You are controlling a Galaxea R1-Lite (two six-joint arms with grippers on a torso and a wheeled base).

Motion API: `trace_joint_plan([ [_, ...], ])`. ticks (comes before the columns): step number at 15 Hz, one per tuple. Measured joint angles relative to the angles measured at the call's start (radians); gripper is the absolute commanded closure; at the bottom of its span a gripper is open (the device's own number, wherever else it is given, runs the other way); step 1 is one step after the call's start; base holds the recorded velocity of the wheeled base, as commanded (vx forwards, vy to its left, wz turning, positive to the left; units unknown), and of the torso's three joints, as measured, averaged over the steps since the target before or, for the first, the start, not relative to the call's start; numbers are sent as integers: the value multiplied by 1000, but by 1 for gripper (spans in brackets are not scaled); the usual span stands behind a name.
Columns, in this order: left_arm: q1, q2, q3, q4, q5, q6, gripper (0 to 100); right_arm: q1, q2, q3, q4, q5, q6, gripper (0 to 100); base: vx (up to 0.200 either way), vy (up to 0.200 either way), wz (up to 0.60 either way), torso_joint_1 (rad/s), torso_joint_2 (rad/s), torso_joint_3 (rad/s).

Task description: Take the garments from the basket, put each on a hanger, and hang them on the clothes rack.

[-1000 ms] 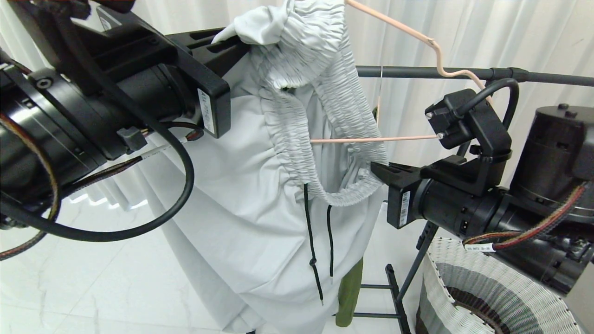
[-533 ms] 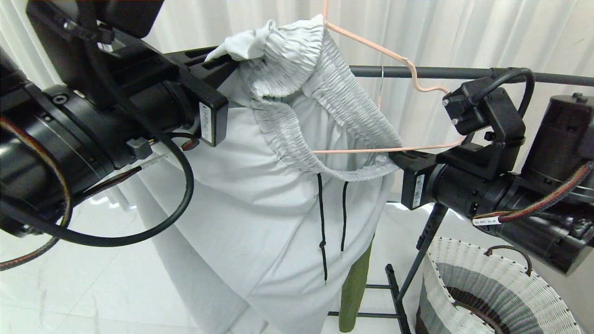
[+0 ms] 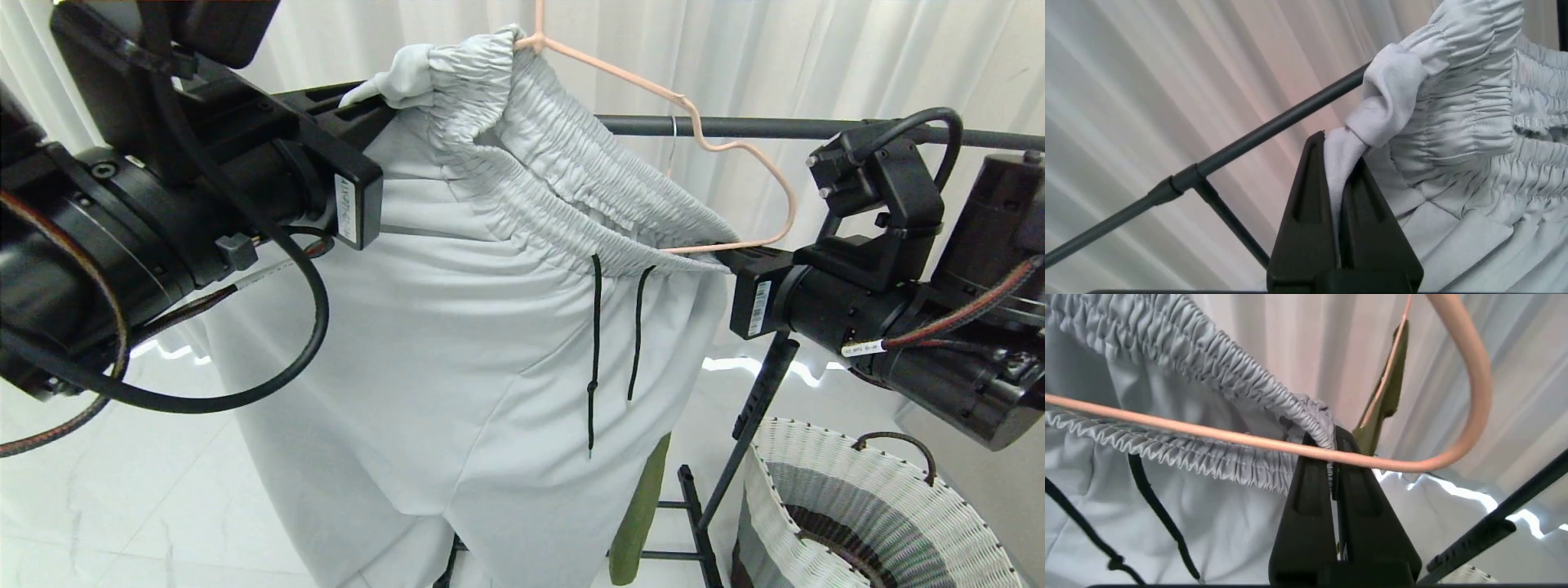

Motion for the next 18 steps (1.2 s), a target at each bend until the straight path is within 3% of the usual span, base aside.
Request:
trace_joint_plan([
  [9,25,-4,95,-106,-7,36,100,-68,-2,-1,-4,1,-2,100,0,0,0,0,0,0],
  [18,40,-46,181,-113,-12,37,100,-119,-4,-6,-4,8,-22,100,0,0,0,0,0,0],
])
